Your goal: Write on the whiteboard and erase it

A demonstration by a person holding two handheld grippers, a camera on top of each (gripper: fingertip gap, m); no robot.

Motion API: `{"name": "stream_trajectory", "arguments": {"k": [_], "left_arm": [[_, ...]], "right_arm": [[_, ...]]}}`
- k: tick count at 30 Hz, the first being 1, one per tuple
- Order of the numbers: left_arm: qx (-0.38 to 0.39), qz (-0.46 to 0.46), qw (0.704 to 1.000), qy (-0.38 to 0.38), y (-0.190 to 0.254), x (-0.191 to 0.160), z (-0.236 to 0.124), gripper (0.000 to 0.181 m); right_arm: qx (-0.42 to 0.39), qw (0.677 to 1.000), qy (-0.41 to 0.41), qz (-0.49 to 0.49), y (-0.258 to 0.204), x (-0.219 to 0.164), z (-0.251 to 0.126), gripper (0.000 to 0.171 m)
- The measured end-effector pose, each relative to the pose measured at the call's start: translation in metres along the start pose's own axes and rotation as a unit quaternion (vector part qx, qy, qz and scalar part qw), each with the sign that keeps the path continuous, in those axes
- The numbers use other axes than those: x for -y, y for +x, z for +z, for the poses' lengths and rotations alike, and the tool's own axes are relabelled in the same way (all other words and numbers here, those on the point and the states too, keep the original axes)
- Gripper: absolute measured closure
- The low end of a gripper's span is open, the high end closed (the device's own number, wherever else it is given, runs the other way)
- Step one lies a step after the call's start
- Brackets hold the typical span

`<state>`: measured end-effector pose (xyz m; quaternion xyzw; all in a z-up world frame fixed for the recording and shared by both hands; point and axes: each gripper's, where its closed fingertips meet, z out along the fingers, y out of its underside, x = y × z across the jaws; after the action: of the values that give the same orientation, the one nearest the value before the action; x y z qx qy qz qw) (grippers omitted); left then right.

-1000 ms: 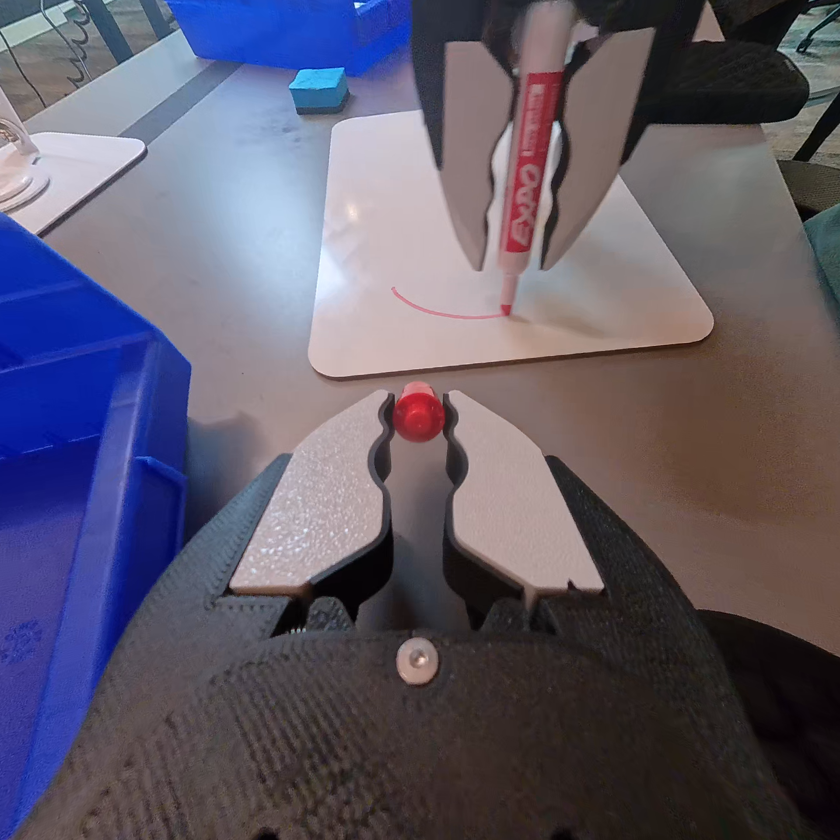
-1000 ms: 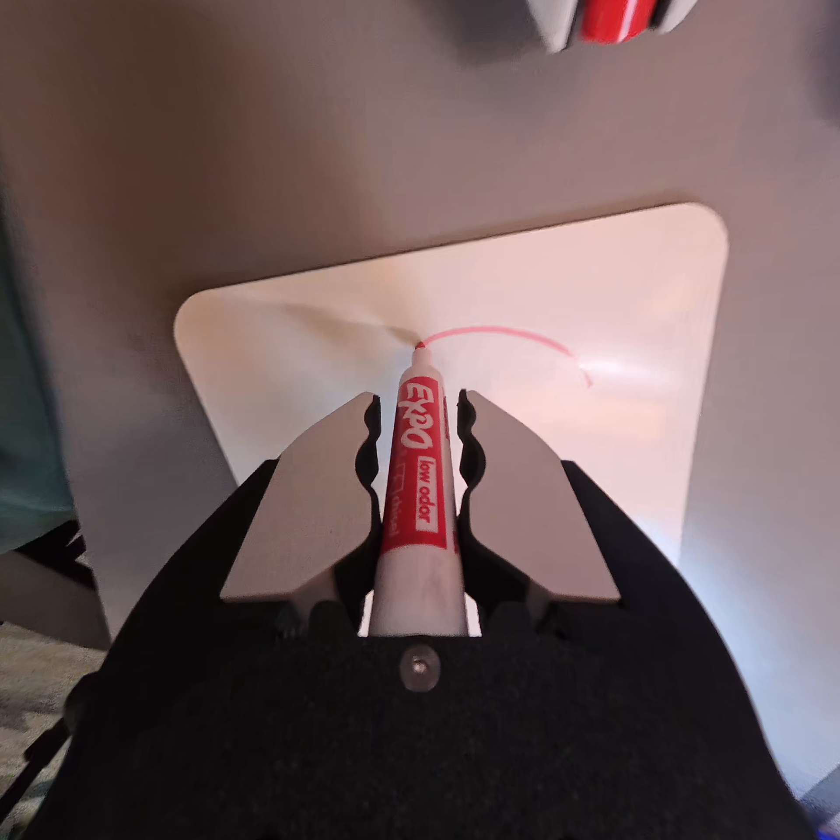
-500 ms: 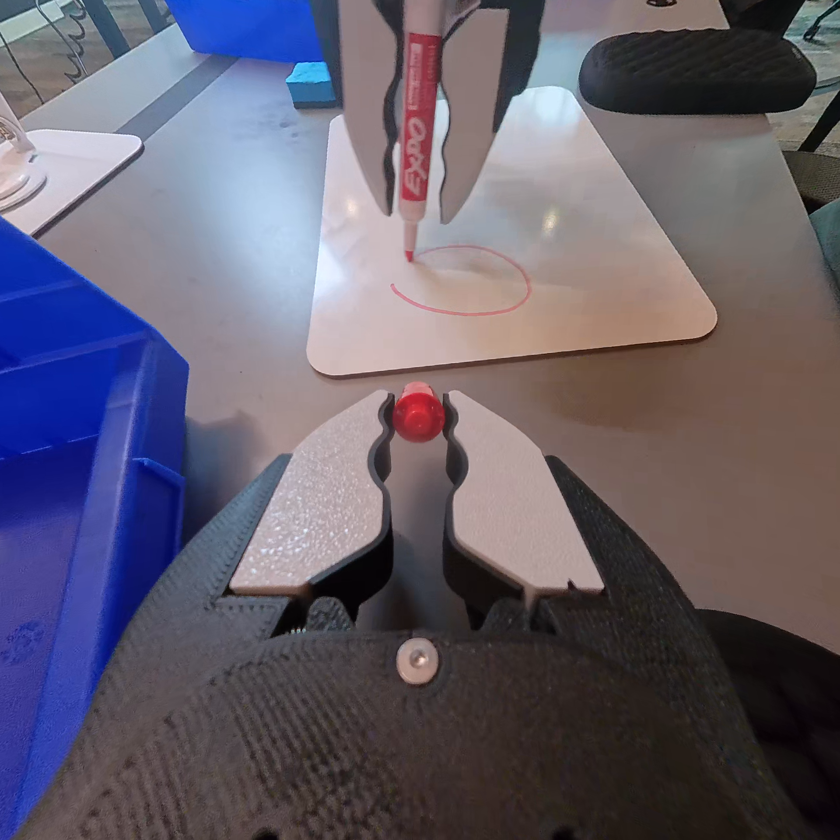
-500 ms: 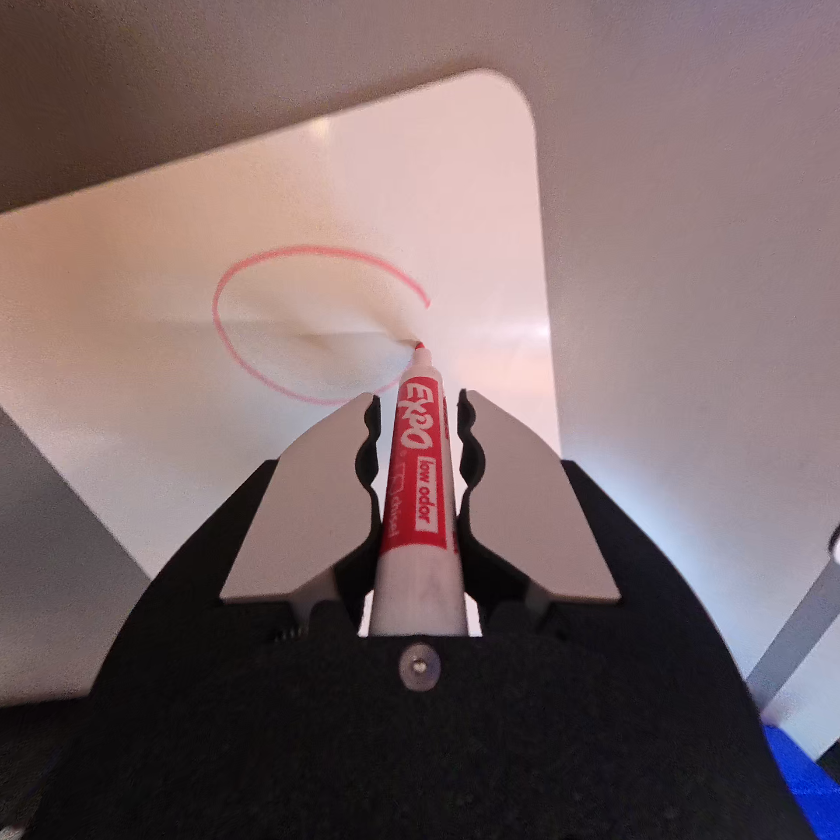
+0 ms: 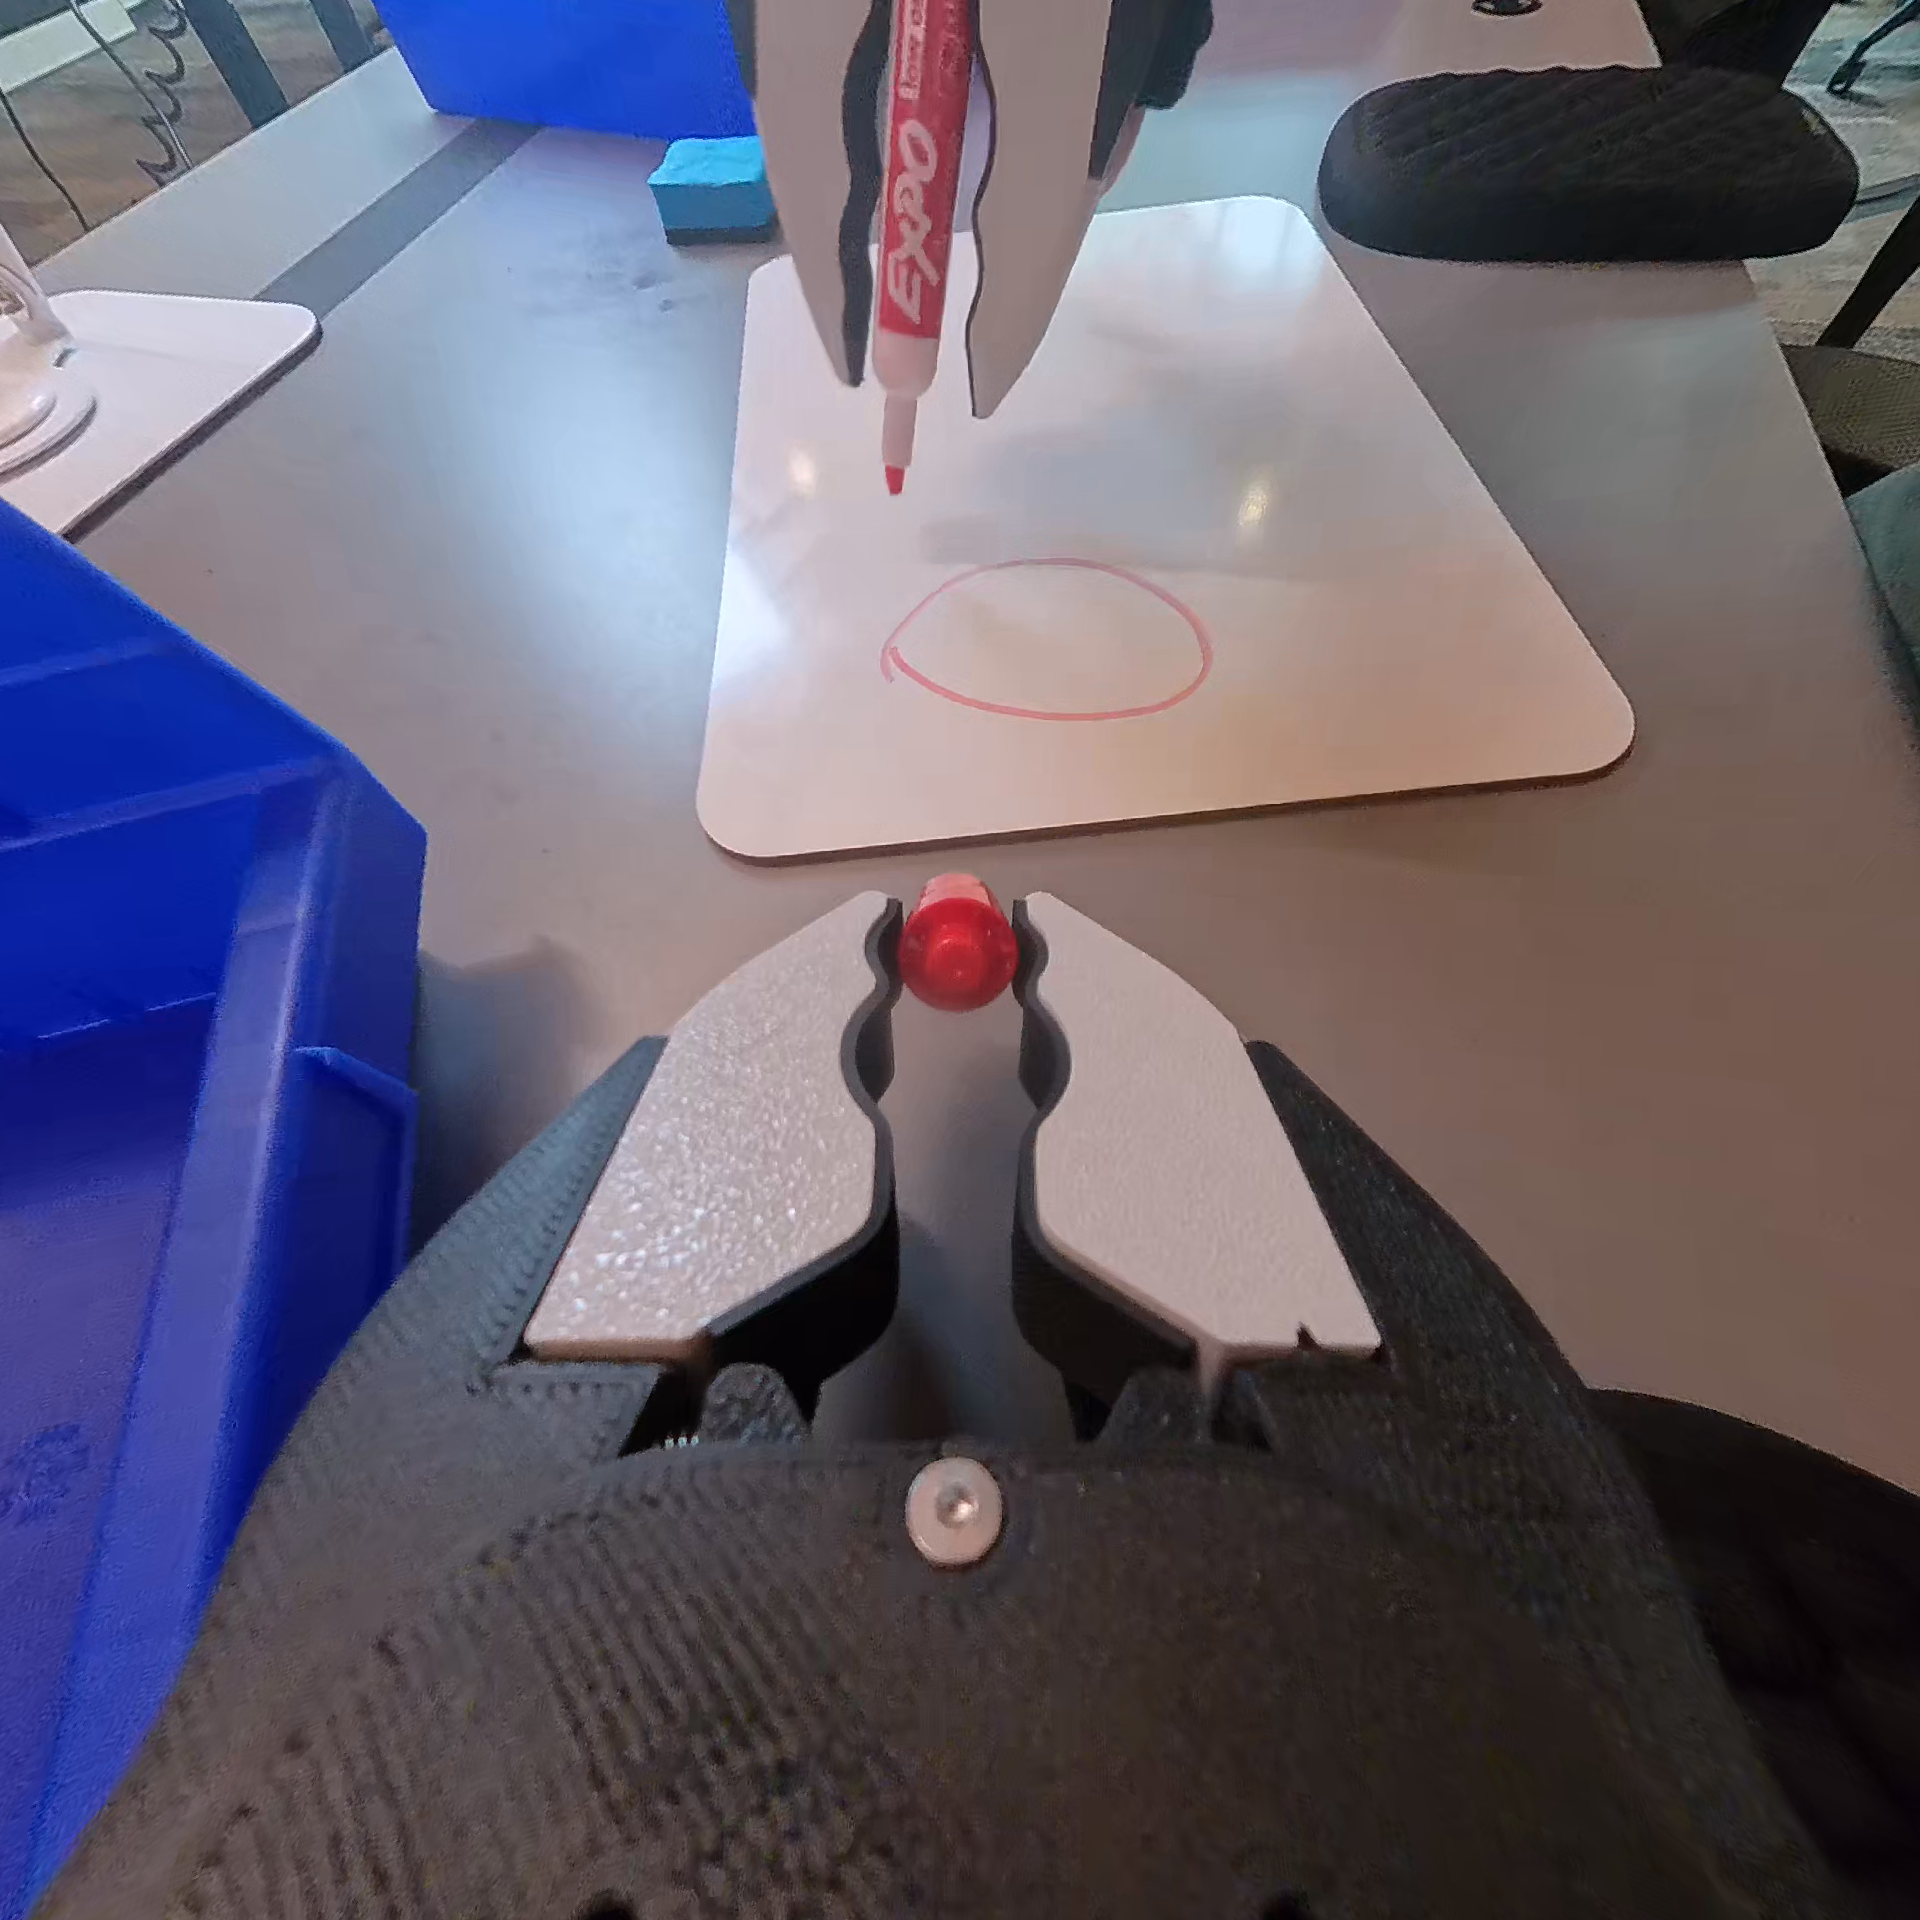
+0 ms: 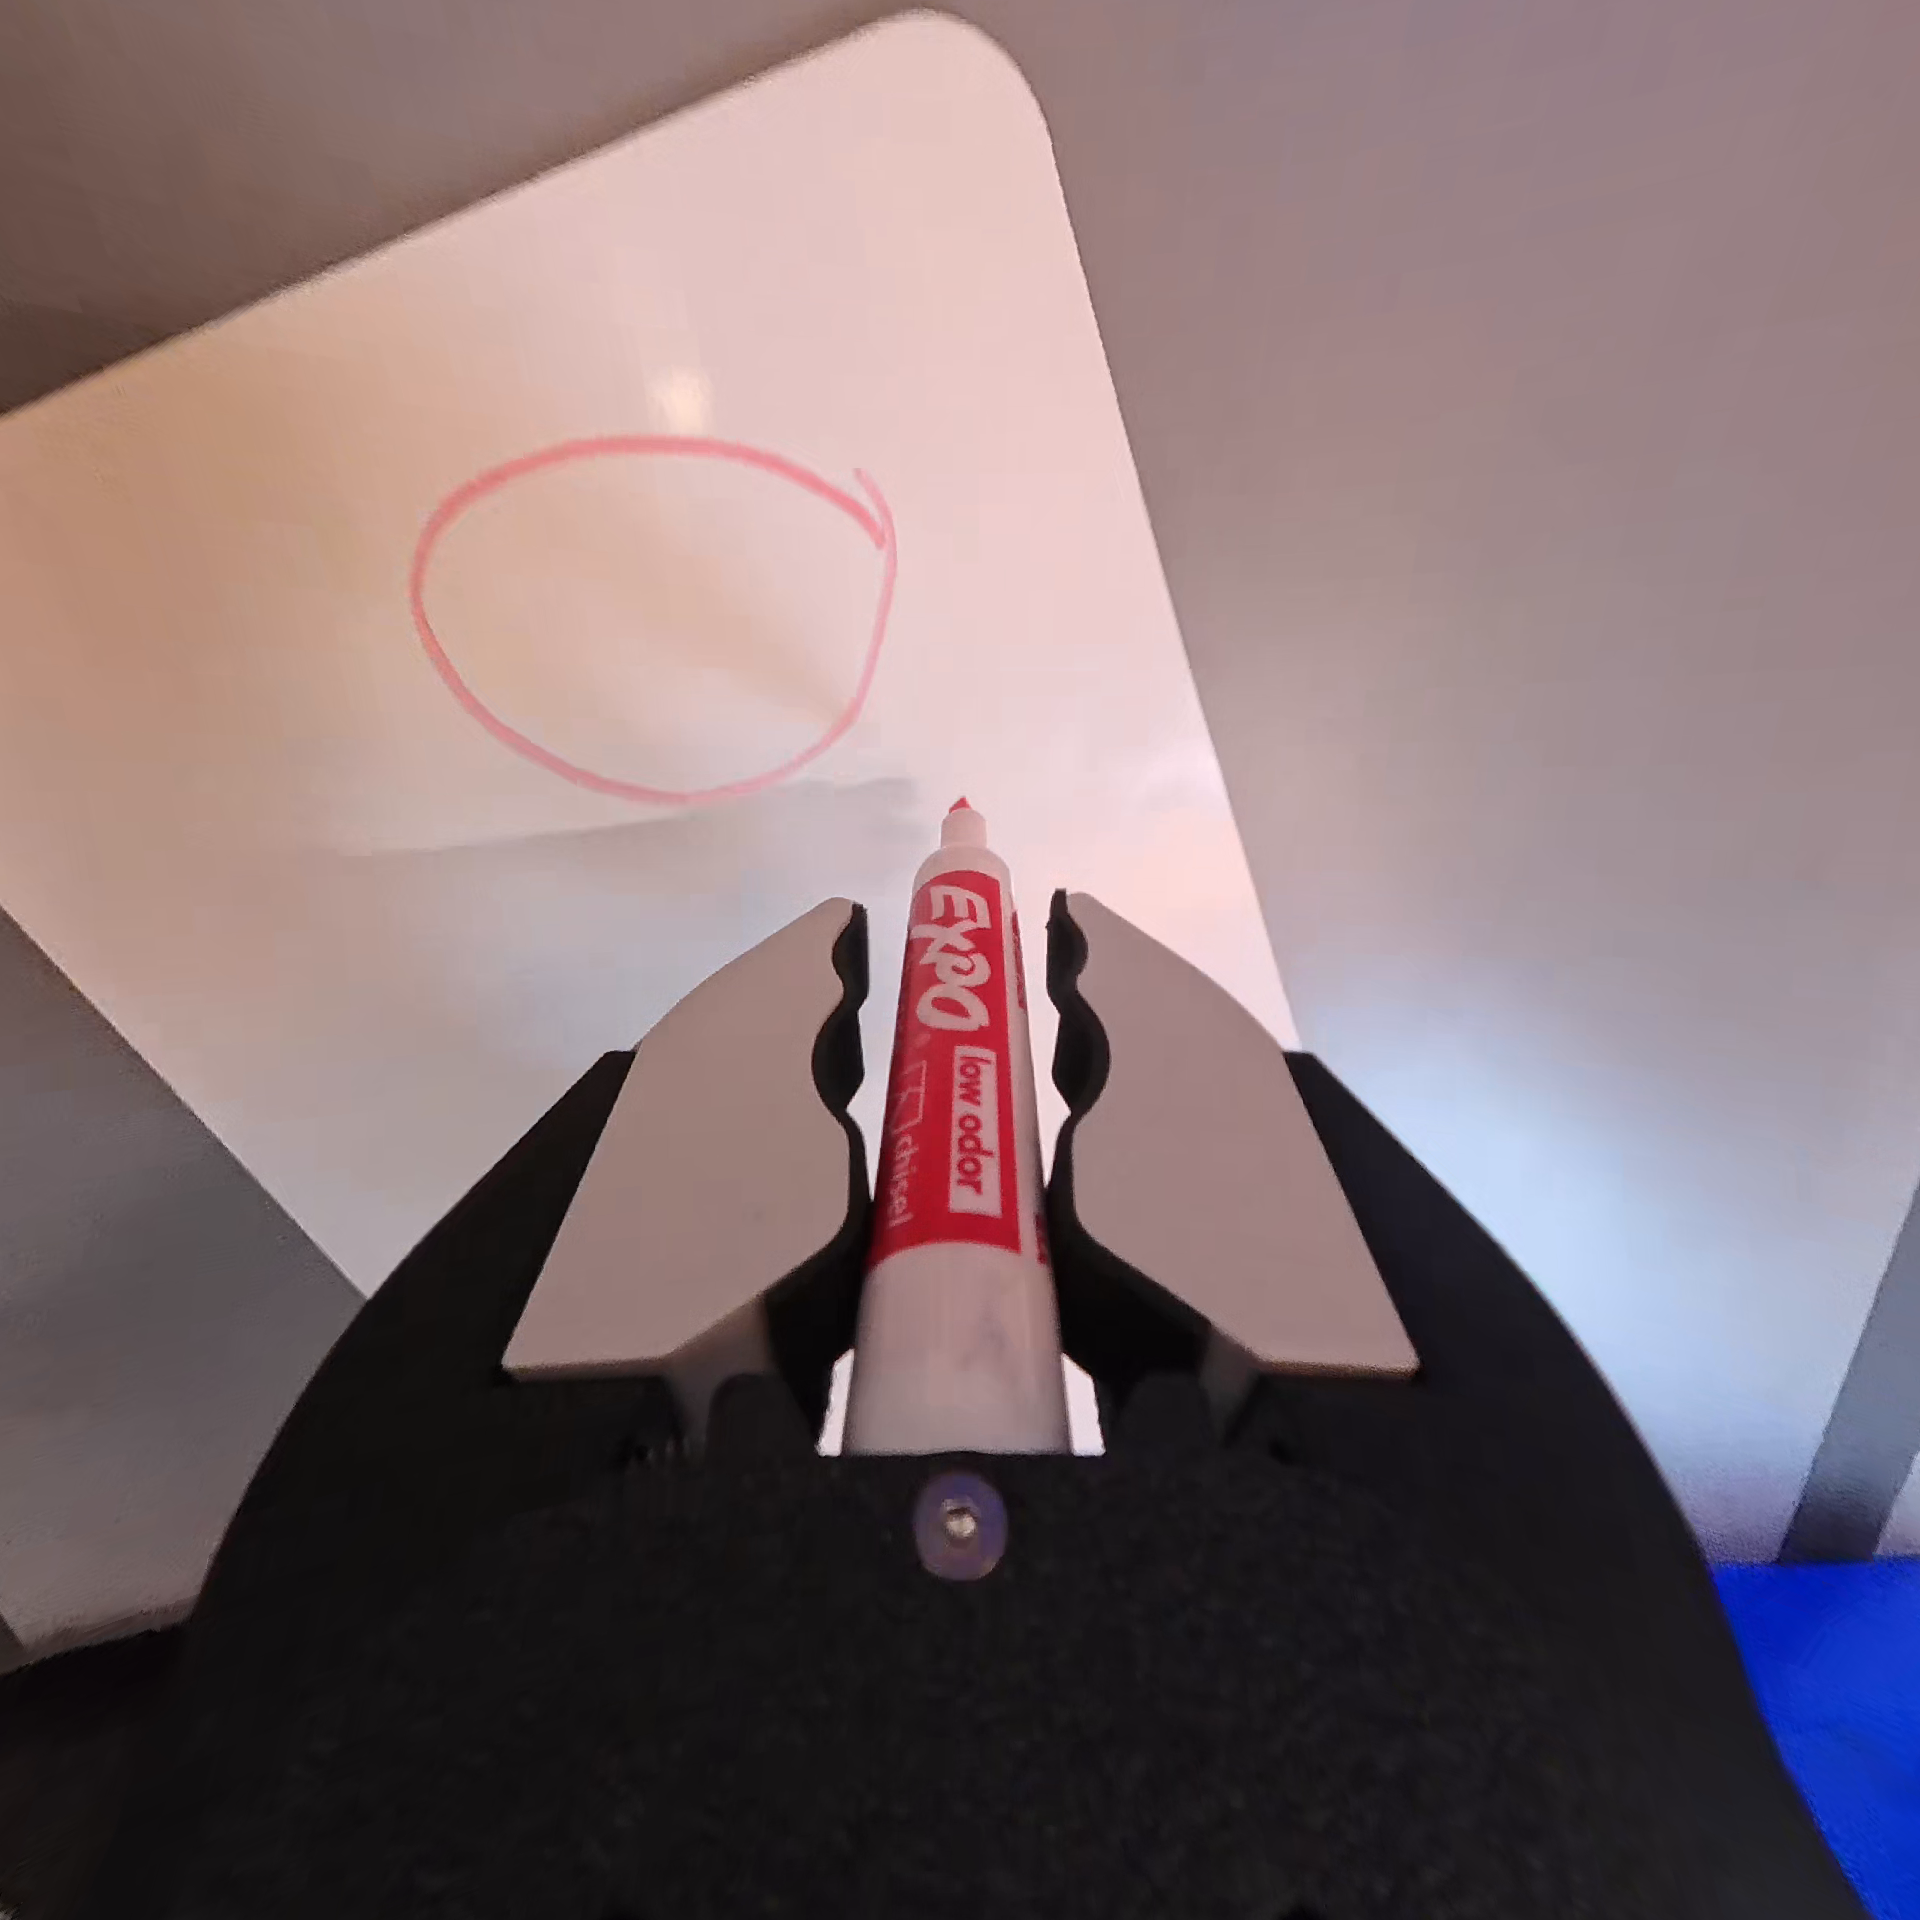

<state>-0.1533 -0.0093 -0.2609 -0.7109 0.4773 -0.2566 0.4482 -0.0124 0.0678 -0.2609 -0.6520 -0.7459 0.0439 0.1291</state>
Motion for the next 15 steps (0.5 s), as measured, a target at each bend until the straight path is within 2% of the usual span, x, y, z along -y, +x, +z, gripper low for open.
{"name": "stream_trajectory", "arguments": {"k": [4, 15], "left_arm": [[0.002, 0.002, 1.0, -0.001, -0.001, 0.0, 0.0, 0.161], [0.001, 0.003, 1.0, 0.002, 0.0, 0.0, 0.0, 0.161]], "right_arm": [[0.001, 1.0, 0.001, 0.018, -0.001, -0.01, 0.006, 0.137], [0.005, 1.0, 0.0, 0.012, 0.0, -0.006, 0.011, 0.137]]}}
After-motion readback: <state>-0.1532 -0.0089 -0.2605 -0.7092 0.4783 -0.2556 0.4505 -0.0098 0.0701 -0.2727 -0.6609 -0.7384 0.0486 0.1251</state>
